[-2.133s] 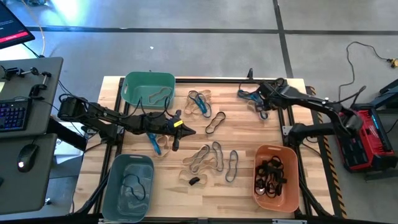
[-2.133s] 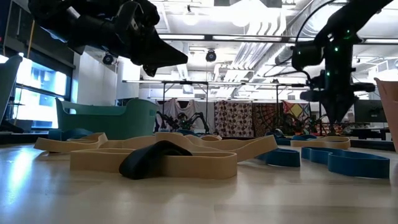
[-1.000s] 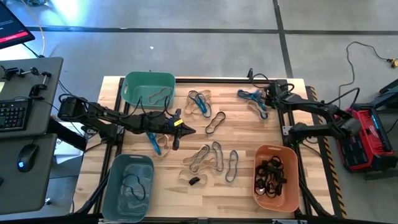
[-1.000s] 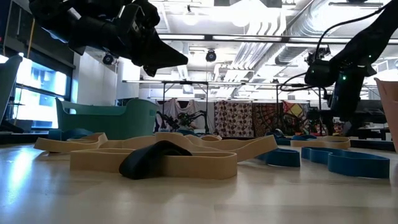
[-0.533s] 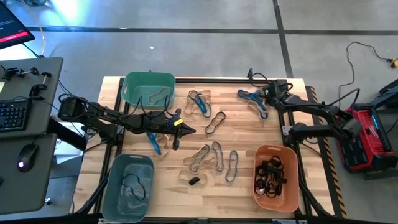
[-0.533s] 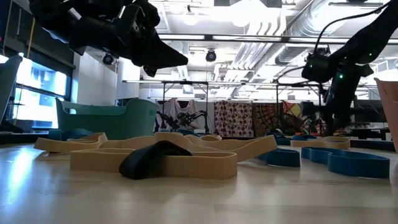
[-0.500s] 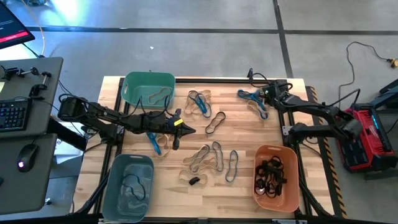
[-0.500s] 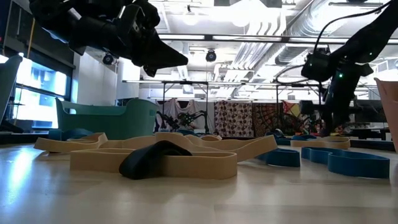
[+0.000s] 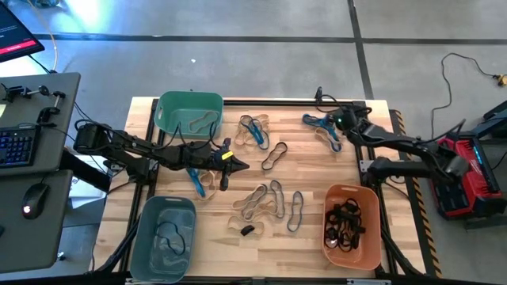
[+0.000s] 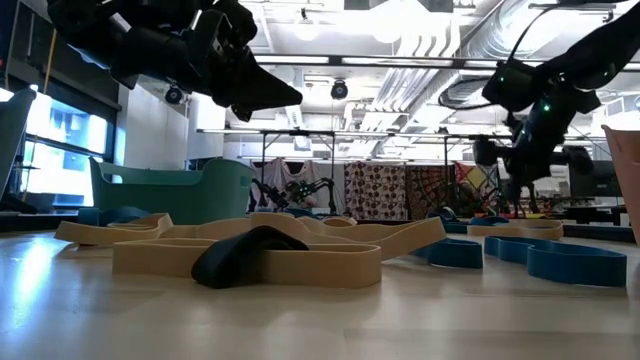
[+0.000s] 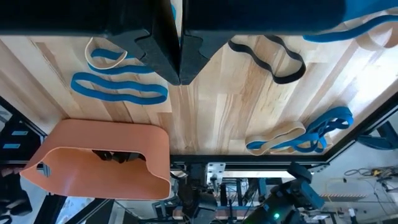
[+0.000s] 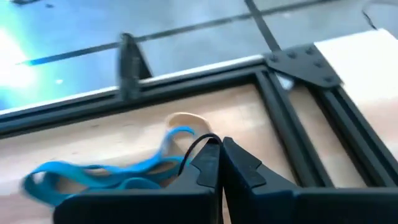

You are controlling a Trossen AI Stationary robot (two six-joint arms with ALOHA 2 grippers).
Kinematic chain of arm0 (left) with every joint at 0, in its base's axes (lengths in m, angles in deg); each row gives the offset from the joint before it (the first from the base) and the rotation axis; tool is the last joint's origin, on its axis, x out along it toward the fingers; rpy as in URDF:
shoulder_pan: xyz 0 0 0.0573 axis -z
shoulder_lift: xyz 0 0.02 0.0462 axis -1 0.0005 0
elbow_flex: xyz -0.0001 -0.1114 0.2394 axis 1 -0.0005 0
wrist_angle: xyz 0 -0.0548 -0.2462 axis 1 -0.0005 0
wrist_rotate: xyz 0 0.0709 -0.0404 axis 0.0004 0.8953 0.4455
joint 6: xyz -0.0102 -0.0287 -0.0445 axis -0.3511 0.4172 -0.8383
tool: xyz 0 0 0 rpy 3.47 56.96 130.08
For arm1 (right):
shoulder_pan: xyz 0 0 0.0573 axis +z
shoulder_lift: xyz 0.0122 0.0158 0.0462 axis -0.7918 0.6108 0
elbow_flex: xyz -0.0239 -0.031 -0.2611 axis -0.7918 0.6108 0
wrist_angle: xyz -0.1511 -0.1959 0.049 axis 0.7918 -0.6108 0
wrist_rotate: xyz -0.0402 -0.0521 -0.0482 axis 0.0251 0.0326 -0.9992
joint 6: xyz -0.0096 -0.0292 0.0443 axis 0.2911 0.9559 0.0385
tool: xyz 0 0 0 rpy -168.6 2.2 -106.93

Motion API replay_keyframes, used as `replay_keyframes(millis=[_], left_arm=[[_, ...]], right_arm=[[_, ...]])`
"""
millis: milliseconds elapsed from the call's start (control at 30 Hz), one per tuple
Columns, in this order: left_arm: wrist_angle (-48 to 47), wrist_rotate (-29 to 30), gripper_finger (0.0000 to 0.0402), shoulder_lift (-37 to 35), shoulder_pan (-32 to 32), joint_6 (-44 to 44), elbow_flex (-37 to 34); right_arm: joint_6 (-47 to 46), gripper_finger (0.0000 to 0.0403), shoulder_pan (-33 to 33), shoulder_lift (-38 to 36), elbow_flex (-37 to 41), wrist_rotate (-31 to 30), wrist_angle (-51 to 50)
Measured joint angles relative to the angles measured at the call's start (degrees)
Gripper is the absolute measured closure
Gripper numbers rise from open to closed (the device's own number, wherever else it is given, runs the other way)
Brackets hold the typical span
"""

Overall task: Sort rubber bands into baskets
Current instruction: Put the black rubber band into the orange bin

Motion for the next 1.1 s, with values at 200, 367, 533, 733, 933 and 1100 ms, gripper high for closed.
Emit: replay_keyframes(millis=[200,367,533,733,933,1100], left_arm=[[-1.3,0.0,0.0401,0.0,0.0,-0.43,0.0],[-2.48,1.6,0.0401,0.0,0.0,1.86,0.0],[-2.59,3.04,0.0401,0.0,0.0,-0.23,0.0],[-1.98,3.61,0.0401,0.0,0.0,1.84,0.0],[-3.21,3.65,0.0401,0.0,0.0,0.17,0.0],[-3.29,4.07,0.0401,0.0,-0.13,1.79,0.0]], right_arm=[[4.35,0.0402,6.02,0.0,0.0,-0.3,6.24],[6.47,0.0403,11.22,0.0,0.0,-2.92,9.41],[11.82,0.0403,17.93,0.0,0.0,-3.18,14.67],[18.95,0.0403,29.06,0.0,-0.03,-3.13,20.15],[19.2,0.0403,43.25,0.0,-0.07,-2.81,21.74],[19.26,0.0403,56.27,0.0,-0.07,-1.43,25.49]])
